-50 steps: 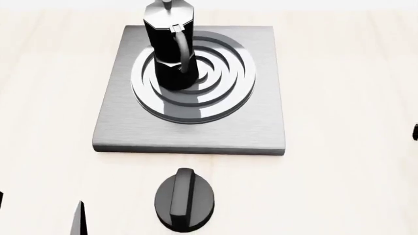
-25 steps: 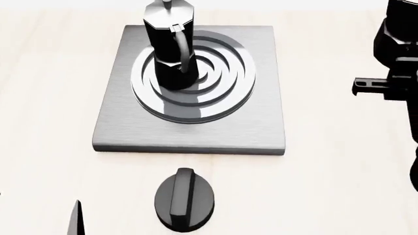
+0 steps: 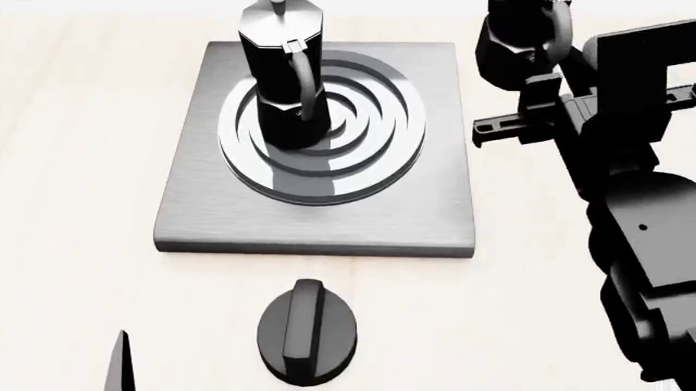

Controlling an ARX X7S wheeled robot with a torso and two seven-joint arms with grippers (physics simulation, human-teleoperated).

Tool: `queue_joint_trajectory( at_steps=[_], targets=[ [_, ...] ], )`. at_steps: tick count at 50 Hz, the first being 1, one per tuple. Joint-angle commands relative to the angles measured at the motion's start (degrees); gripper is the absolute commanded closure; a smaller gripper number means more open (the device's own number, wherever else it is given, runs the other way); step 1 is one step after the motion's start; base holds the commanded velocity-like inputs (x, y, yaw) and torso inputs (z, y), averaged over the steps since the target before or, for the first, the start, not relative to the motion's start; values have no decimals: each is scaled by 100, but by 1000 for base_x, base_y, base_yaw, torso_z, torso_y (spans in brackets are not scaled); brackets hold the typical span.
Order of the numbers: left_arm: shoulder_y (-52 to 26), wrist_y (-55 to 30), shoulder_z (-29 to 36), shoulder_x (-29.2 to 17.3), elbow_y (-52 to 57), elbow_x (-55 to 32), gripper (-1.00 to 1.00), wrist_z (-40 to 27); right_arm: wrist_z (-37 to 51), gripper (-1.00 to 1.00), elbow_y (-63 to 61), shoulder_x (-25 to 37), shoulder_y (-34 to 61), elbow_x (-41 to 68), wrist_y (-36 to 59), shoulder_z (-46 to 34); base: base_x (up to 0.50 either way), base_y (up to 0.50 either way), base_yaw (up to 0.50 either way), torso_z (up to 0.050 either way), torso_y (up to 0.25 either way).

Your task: Put both moka pots on the stove.

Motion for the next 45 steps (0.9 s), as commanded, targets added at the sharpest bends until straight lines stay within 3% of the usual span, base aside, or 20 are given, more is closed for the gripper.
queue_joint_trajectory(
  at_steps=[1, 4, 45],
  targets=[
    [-13, 9, 9, -9, -7, -9, -100, -5, -1752, 100, 1772, -978, 262, -25, -320, 390, 0, 0, 0, 0, 0],
    [-3, 10, -12, -20, 9, -22, -100, -19, -2130, 100, 2512, -1329, 349, 12, -325, 490, 0, 0, 0, 0, 3],
    [26, 49, -3, -68, 21, -90, -100, -56, -2110, 100, 2521, -2177, 301, -2467, 231, 3035, 0, 0, 0, 0, 1]
  ],
)
